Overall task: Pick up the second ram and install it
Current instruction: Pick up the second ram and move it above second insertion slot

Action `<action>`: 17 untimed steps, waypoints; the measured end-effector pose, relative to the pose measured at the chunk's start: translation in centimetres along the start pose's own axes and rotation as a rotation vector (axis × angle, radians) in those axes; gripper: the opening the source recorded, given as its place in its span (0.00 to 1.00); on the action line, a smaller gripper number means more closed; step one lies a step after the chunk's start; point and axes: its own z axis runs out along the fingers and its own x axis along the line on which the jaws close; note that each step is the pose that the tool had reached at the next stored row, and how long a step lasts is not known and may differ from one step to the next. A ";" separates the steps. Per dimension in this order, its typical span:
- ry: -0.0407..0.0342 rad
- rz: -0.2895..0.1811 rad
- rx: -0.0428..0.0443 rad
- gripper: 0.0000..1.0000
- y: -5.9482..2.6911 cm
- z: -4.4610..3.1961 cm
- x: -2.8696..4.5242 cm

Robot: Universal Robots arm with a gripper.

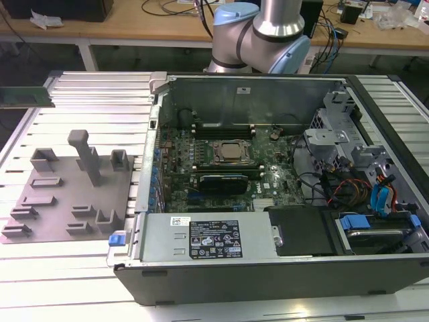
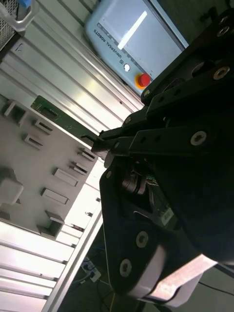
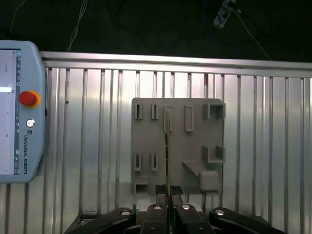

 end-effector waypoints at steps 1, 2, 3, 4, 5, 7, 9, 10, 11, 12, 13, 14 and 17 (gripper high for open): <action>0.0000 0.000 -0.0001 0.11 -0.34 -0.02 0.00; 0.0000 0.000 -0.0001 0.11 -0.49 -0.02 -0.01; 0.0001 0.000 -0.0001 0.11 -0.70 -0.04 -0.03; 0.0001 0.000 -0.0001 0.11 -1.01 -0.05 -0.07; 0.0000 0.000 -0.0001 0.11 -1.37 -0.06 -0.12; 0.0000 0.000 -0.0001 0.11 -1.86 -0.07 -0.17; 0.0001 0.000 -0.0001 0.11 -2.59 -0.11 -0.21; 0.0001 0.000 -0.0001 0.11 -2.79 -0.12 -0.22; 0.0001 0.000 -0.0001 0.11 -3.09 -0.13 -0.23; 0.0001 0.000 -0.0002 0.11 -3.44 -0.15 -0.24; 0.0000 0.000 -0.0001 0.11 -3.66 -0.15 -0.24; 0.0000 0.000 -0.0001 0.11 -3.83 -0.16 -0.25; 0.0001 0.000 -0.0001 0.11 -4.90 -0.21 -0.29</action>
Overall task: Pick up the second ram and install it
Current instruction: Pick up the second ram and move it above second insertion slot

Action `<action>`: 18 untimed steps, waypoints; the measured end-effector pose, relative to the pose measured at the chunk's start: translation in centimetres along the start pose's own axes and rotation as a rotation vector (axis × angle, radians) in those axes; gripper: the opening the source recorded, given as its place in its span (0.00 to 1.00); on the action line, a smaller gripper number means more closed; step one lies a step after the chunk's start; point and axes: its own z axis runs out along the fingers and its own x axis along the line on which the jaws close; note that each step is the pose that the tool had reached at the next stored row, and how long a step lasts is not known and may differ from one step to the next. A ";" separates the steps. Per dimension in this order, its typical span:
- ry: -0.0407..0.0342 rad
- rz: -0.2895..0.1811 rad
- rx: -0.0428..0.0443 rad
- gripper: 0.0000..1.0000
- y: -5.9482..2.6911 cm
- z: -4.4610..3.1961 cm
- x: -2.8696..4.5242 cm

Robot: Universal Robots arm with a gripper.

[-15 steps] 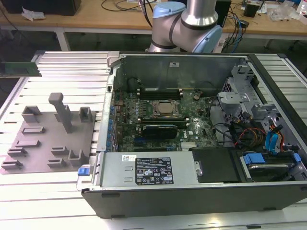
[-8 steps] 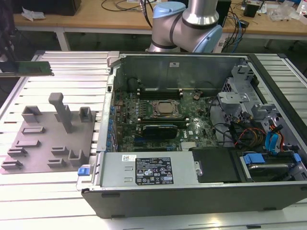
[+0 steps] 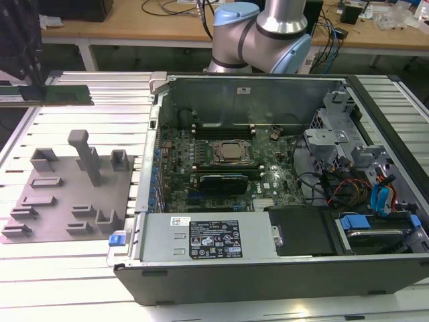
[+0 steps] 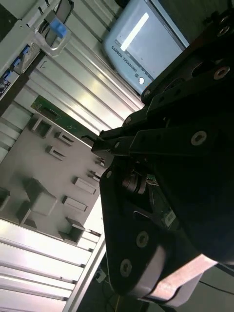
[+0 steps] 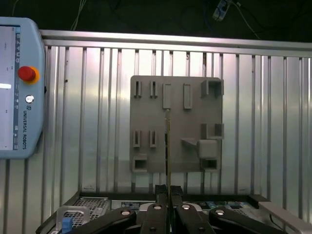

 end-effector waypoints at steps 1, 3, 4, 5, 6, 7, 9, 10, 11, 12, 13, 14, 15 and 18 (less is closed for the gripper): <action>0.0000 0.000 0.0000 0.11 -0.30 -0.01 -0.02; 0.0000 0.000 0.0000 0.11 -1.31 -0.06 -0.08; -0.0001 0.000 0.0000 0.11 -1.66 -0.07 -0.11; 0.0000 0.000 0.0000 0.11 -2.11 -0.09 -0.13; 0.0000 0.000 0.0000 0.11 -2.51 -0.10 -0.16; 0.0000 0.000 0.0000 0.11 -2.82 -0.12 -0.18; 0.0000 0.000 0.0000 0.11 -3.66 -0.16 -0.24; 0.0000 0.000 0.0000 0.11 -4.05 -0.17 -0.28; -0.0001 0.000 0.0001 0.11 -4.30 -0.17 -0.30; 0.0000 0.000 0.0000 0.11 -4.55 -0.19 -0.33; 0.0000 0.000 0.0000 0.11 -4.85 -0.20 -0.36; -0.0001 0.000 0.0000 0.11 -5.17 -0.21 -0.40; 0.0000 0.000 0.0000 0.11 -5.50 -0.22 -0.46; -0.0001 0.000 0.0000 0.11 -6.06 -0.21 -0.89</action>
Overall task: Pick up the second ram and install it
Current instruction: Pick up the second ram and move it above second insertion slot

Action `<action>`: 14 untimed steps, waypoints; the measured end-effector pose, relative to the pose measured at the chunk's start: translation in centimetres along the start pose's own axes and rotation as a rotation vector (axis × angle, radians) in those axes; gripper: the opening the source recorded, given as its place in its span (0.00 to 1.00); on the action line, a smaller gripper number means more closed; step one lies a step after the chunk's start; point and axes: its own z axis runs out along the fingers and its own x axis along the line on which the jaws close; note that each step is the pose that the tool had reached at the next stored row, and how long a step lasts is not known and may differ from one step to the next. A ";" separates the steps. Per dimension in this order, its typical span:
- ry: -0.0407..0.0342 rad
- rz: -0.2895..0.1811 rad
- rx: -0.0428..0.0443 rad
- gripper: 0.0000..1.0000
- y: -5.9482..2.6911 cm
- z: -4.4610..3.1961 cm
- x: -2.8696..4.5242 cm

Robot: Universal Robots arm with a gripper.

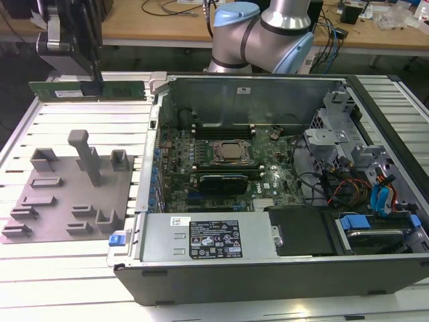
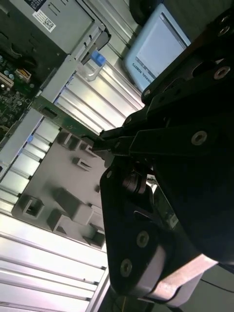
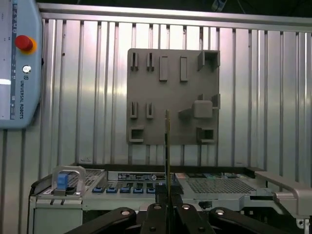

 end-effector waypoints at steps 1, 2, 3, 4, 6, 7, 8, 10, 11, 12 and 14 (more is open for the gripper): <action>0.0000 0.000 0.0000 0.11 -0.09 0.02 -0.28; 0.0000 0.000 0.0000 0.11 -0.19 0.07 -0.65; 0.0001 0.000 -0.0001 0.11 -0.27 0.13 -1.02; 0.0000 0.000 0.0000 0.11 -0.35 0.23 -1.26; 0.0001 0.000 0.0000 0.11 -0.60 0.50 -1.64; 0.0000 0.000 -0.0001 0.11 -0.71 0.56 -1.79; 0.0000 0.000 0.0000 0.11 -0.84 0.62 -1.91; 0.0000 0.000 0.0000 0.11 -1.05 0.72 -2.06; 0.0000 0.000 0.0001 0.11 -1.18 0.79 -2.14; 0.0000 0.000 0.0000 0.11 -1.26 0.82 -2.20; 0.0000 0.000 0.0000 0.11 -1.43 0.91 -2.32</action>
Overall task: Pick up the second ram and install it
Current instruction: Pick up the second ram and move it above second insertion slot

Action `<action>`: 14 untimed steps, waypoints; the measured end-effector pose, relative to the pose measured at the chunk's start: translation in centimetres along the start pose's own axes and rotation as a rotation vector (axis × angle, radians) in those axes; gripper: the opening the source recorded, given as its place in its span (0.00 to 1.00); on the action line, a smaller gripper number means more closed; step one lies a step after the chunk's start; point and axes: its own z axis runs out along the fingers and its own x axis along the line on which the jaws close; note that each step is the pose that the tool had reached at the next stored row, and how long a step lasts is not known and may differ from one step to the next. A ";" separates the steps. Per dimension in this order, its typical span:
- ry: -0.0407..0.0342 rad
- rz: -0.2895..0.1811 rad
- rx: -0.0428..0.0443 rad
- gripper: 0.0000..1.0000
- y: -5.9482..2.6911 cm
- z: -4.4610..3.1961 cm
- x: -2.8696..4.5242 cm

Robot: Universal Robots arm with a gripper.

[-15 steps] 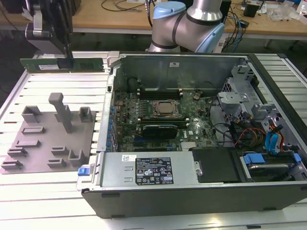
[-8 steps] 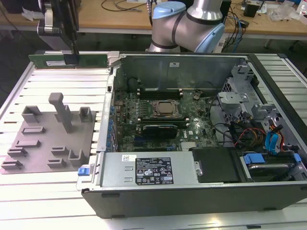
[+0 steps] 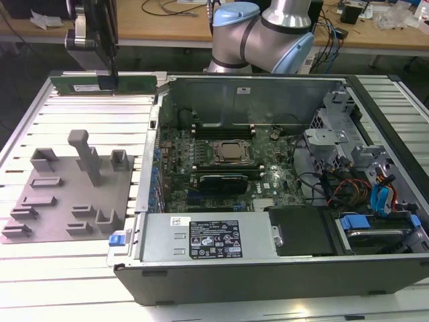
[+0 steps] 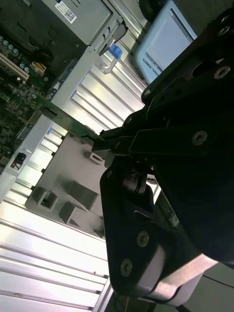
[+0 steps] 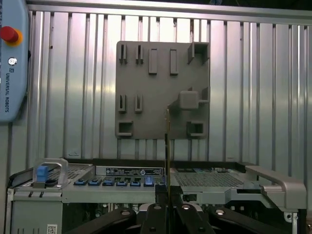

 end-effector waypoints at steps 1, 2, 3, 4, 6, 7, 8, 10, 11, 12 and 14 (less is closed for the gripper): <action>0.0001 0.000 -0.0001 0.11 -0.11 0.05 -0.08; -0.0001 0.000 0.0000 0.11 -0.26 0.14 -0.18; 0.0000 0.000 0.0000 0.11 -0.43 0.26 -0.30; 0.0000 0.000 0.0000 0.11 -0.57 0.35 -0.40; 0.0000 0.000 -0.0001 0.11 -0.72 0.56 -0.53; 0.0000 0.000 -0.0001 0.11 -0.78 0.75 -0.57; 0.0000 0.000 -0.0002 0.11 -1.14 1.01 -0.70; 0.0000 0.000 -0.0004 0.11 -2.71 1.19 -0.93; 0.0000 0.000 -0.0005 0.11 -3.03 1.20 -0.95; -0.0001 0.000 -0.0004 0.11 -3.44 1.21 -0.97; 0.0001 0.000 -0.0011 0.11 -5.27 1.21 -1.00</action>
